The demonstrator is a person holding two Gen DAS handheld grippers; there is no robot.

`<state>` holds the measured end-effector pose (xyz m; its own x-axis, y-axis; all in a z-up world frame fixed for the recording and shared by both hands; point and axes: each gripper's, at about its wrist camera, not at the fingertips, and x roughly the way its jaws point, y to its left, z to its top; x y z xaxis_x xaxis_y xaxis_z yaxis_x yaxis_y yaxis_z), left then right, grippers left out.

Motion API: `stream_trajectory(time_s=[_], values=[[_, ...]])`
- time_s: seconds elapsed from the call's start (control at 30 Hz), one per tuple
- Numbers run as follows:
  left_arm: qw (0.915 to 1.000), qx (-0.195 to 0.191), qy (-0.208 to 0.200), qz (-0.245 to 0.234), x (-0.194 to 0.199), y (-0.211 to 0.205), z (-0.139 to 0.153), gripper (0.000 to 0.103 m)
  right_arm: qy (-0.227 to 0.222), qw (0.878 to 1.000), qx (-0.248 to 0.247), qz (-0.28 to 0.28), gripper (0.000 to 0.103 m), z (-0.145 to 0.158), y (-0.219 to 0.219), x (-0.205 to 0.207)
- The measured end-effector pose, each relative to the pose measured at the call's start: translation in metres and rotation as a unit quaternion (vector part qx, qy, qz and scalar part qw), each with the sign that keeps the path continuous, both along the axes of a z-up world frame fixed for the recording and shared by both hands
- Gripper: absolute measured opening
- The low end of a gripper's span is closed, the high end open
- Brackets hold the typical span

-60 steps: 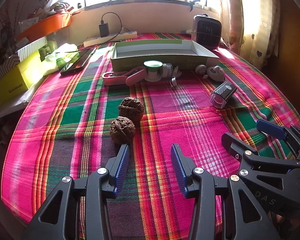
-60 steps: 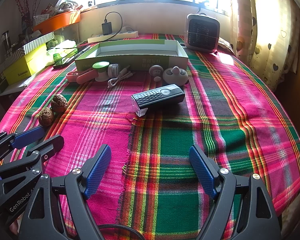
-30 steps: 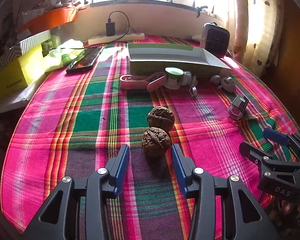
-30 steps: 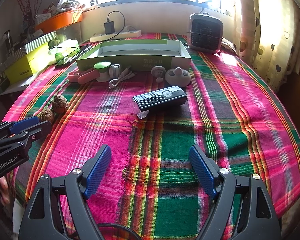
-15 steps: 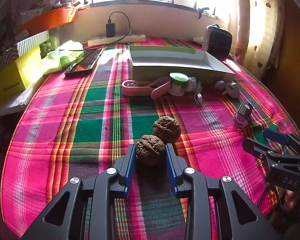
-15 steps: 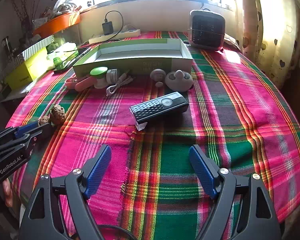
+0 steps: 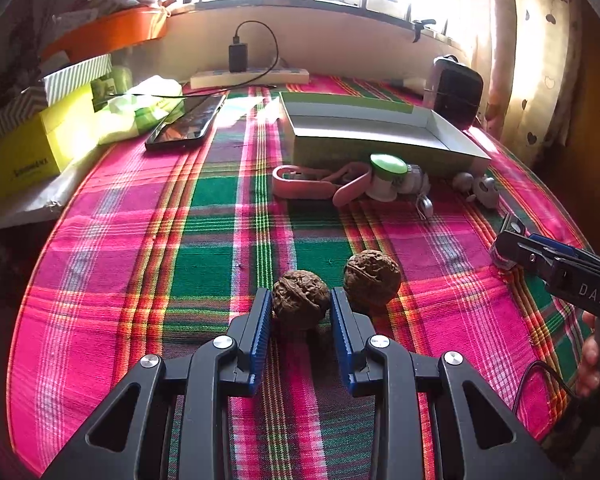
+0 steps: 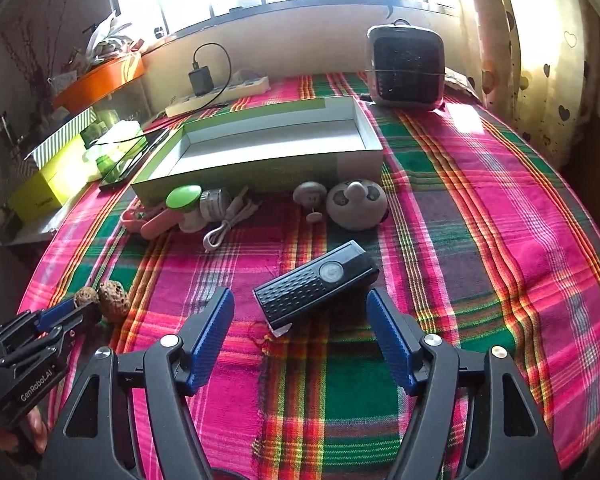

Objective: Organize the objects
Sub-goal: 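Close the left tool on the walnut while the right tool grasps the black device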

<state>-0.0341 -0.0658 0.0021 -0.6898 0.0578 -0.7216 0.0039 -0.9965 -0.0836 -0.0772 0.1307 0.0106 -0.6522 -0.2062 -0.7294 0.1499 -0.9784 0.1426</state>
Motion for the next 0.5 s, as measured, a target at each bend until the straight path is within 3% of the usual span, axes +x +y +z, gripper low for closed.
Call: stream_trajectory(time_s=[0.27,0.5], values=[[1.0000,-0.002,0.000,0.002,-0.006,-0.005,-0.001,0.028,-0.012,1.000,0.001,0.006,0.056,-0.004,-0.007,-0.016],[1.0000,-0.004,0.001,0.001,-0.009,-0.005,-0.002,0.028,-0.012,0.999,0.030,0.019,0.047,-0.008,-0.014,-0.020]])
